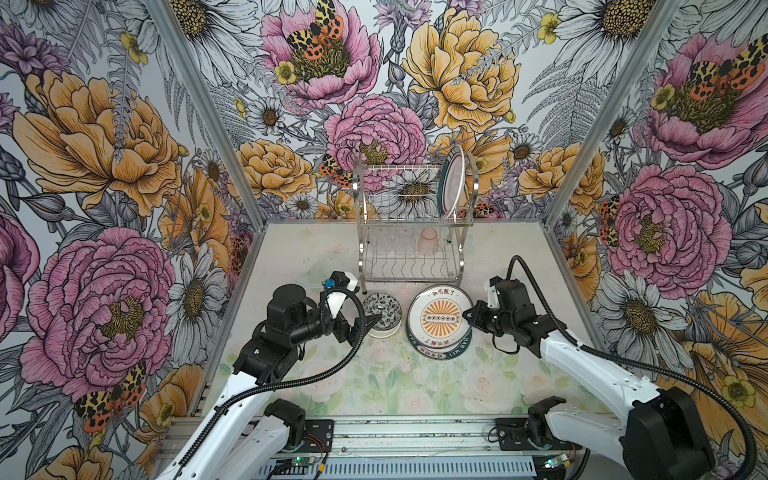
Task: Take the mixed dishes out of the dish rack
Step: 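Lower the orange-sunburst plate onto the teal-rimmed plate with the right gripper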
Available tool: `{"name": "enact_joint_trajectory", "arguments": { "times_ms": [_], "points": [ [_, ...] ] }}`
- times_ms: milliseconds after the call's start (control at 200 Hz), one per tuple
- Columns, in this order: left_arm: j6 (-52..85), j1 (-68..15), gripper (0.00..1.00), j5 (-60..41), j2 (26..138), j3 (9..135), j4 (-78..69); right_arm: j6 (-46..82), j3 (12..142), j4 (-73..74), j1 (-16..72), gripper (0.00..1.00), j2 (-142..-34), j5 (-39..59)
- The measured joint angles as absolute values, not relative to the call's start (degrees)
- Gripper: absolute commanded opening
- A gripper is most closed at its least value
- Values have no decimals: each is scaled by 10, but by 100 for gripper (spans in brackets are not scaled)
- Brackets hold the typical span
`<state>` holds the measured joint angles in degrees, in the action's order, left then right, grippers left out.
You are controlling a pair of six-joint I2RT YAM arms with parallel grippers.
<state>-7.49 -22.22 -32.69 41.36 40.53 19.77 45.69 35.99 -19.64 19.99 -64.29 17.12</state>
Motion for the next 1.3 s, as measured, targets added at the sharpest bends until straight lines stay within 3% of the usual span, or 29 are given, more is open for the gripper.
{"name": "enact_joint_trajectory", "arguments": {
  "times_ms": [685,1301],
  "points": [
    [-81,-222,99,-329,419,405,204,436,343,-193,179,0,-688,204],
    [-85,-222,99,-329,437,405,204,423,338,-185,163,30,-714,207]
  ]
}}
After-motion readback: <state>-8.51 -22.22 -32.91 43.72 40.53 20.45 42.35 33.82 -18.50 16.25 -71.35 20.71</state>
